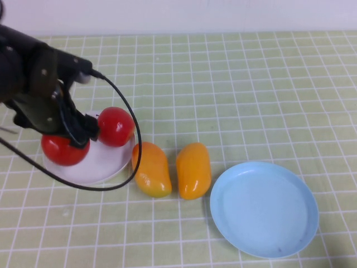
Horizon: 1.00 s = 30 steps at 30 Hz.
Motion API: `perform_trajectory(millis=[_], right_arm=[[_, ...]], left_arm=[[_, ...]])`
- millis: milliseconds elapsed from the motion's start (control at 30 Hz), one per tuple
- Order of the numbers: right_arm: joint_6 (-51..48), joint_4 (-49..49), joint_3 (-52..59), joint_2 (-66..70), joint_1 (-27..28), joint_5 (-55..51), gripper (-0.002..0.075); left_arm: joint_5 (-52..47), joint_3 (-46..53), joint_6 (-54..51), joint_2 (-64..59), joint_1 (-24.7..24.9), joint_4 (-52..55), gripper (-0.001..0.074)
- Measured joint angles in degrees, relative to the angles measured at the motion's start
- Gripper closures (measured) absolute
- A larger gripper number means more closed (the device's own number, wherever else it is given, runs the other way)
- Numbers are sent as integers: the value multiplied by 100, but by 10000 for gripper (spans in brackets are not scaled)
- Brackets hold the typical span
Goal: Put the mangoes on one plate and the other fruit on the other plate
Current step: Put one type of fruit in the left plate
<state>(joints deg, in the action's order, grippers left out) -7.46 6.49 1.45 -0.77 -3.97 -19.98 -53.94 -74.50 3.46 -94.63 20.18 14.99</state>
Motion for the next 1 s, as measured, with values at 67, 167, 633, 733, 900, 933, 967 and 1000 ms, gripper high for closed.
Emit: perform_trajectory(millis=[67,167,633,733,900,933,967,1000], right_arm=[[0,0,0,0,0,0,741],[0,0,0,0,0,0,742],[0,0,0,0,0,0,741],[0,0,0,0,0,0,741],[0,0,0,0,0,0,742],[0,0,0,0,0,0,742],[0,0,0,0,0,0,741],[0,0,0,0,0,0,741]], left_arm=[[69,11,0,-250,-10,1,154],[112,33,-15,-489,-10,-11,154],[183,38,-346,-550,-10,11,66],[99,38,-346,-537,-10,11,66],[-364,-123,-287,-316,-10,-36,66],[-476,-212,-276,-232,-10,-65,69],[-579,-308,-267,-129,-10,-115,80],[-664,-405,-263,-34,-10,-155,99]])
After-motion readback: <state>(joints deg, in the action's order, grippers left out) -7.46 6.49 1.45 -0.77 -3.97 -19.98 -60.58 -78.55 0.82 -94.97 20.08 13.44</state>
